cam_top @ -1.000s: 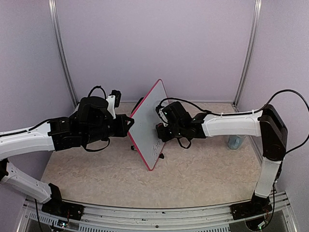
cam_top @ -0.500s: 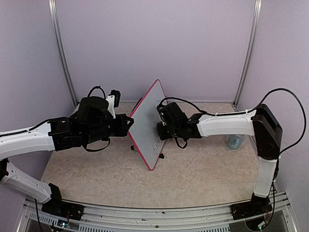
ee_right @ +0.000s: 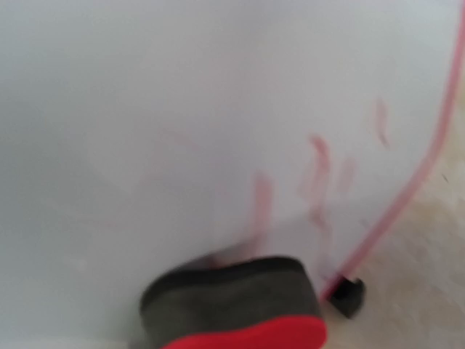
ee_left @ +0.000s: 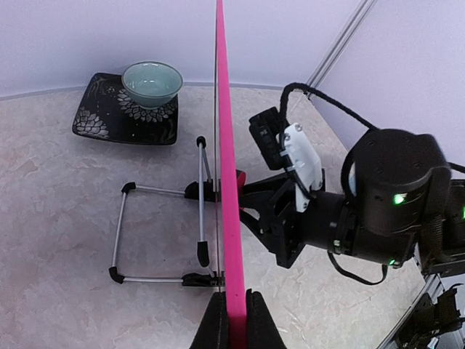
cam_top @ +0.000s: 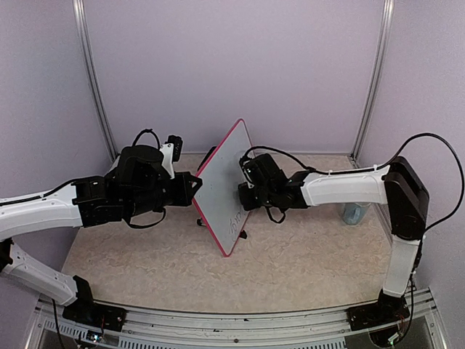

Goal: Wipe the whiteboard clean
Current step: Erase the whiteboard at the center of the board.

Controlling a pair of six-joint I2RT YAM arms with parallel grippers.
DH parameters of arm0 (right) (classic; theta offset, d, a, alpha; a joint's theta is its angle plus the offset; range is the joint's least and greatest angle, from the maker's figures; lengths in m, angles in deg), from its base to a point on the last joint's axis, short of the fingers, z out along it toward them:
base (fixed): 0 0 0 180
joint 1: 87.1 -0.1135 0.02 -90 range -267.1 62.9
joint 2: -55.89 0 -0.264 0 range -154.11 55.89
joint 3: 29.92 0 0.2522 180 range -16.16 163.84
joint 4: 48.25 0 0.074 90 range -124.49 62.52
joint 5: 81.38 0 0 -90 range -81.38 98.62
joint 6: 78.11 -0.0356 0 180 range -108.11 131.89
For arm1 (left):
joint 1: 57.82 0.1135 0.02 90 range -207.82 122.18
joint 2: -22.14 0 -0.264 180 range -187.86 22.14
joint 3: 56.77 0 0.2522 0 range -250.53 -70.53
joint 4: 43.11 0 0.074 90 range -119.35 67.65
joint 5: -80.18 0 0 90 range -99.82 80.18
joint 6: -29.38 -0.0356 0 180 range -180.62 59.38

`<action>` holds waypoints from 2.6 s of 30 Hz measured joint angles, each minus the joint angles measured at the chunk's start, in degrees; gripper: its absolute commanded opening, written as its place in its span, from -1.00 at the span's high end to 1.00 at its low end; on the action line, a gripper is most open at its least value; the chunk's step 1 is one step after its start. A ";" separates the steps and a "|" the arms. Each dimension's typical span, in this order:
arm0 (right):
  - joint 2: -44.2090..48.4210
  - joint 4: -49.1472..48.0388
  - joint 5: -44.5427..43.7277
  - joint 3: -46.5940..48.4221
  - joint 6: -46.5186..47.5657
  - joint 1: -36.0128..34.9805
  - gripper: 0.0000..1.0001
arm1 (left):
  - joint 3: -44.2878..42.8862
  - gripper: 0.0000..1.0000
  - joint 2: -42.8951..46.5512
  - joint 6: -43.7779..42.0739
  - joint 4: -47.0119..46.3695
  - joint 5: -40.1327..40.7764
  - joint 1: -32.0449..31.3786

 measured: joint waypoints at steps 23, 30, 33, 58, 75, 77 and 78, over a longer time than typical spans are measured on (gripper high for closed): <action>16.98 -2.25 -0.81 -7.45 2.54 0.22 0.54 | -14.05 -0.09 -5.49 -4.24 11.41 -5.70 3.15; 20.74 -2.10 -1.99 -9.03 2.97 0.33 0.53 | -18.40 -0.11 -9.66 -5.31 16.06 -6.03 7.85; 22.01 -2.12 -2.32 -9.51 3.19 0.42 0.53 | -22.05 -0.10 -13.14 -6.62 18.34 -6.25 10.27; 24.55 -1.97 -3.96 -11.72 4.57 0.94 0.53 | -34.58 0.61 -26.40 -10.86 21.68 -12.04 14.34; 27.10 -6.16 -1.73 -16.72 5.62 0.94 0.55 | -39.41 1.00 -28.89 -10.60 24.44 -17.42 14.86; 26.84 -7.48 -0.61 -17.99 5.27 0.94 0.55 | -40.09 1.00 -29.40 -11.52 24.52 -18.95 15.08; 26.53 -7.87 -0.26 -18.10 5.03 0.94 0.55 | -40.39 1.00 -29.68 -11.98 24.59 -19.56 15.19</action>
